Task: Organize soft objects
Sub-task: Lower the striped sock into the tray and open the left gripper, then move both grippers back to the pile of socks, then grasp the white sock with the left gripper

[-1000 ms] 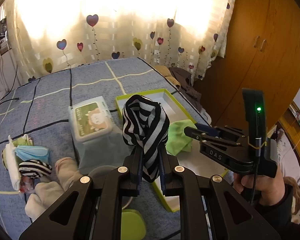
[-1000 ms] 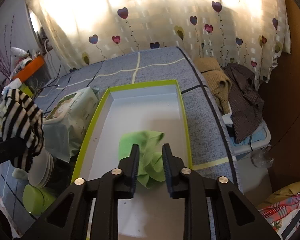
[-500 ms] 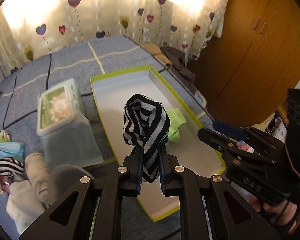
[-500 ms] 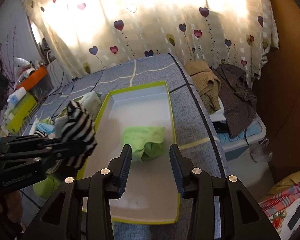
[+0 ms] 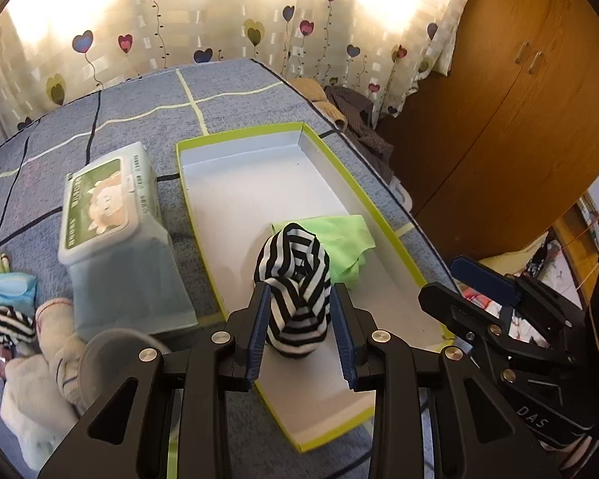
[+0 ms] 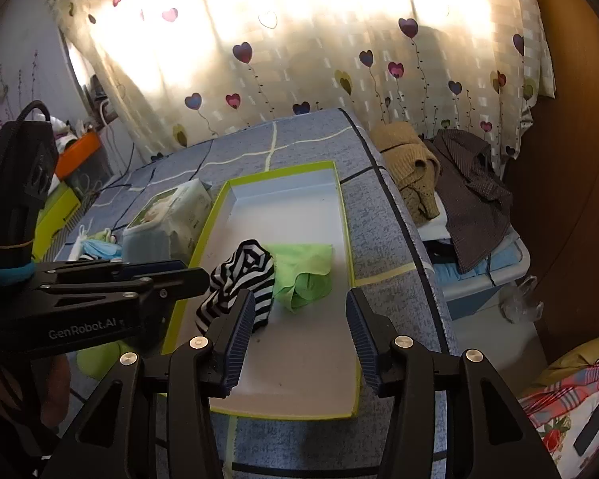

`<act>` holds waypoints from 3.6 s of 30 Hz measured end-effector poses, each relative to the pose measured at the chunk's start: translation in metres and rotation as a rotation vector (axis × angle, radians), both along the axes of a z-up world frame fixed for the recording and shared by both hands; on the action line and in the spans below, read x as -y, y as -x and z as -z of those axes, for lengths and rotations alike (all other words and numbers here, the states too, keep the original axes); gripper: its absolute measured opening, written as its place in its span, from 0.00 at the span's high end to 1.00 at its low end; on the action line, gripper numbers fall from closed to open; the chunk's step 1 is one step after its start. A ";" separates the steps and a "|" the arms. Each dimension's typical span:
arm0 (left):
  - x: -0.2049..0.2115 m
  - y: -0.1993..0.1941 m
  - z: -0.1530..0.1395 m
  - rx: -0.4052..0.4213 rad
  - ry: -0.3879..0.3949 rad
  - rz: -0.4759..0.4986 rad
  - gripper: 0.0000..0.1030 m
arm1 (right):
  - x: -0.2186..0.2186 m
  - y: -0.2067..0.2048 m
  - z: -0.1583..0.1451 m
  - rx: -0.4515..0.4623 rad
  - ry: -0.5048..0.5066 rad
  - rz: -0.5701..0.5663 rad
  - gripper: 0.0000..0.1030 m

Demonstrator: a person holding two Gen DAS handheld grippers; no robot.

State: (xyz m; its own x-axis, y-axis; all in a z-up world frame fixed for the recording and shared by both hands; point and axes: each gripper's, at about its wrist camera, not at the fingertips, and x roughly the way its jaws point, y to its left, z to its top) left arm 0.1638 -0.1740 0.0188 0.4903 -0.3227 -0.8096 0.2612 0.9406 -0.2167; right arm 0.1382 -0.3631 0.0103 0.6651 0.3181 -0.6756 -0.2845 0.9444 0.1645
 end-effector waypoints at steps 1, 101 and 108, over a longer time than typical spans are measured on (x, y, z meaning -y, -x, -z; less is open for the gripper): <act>-0.002 0.005 -0.003 0.009 0.011 0.004 0.69 | -0.001 0.001 -0.001 0.001 0.000 0.001 0.54; -0.252 0.131 0.018 0.090 0.132 -0.457 0.69 | -0.217 0.069 -0.023 0.056 0.166 -0.425 0.42; -0.255 0.123 0.030 0.058 0.133 -0.446 0.58 | -0.225 0.065 -0.018 0.041 0.178 -0.444 0.42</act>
State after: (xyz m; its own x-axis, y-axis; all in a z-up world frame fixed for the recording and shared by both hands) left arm 0.0406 0.0814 -0.0114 0.6481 -0.1693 -0.7425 -0.1473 0.9287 -0.3403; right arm 0.0728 -0.1384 0.0281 0.5182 0.4593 -0.7215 -0.6697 0.7426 -0.0083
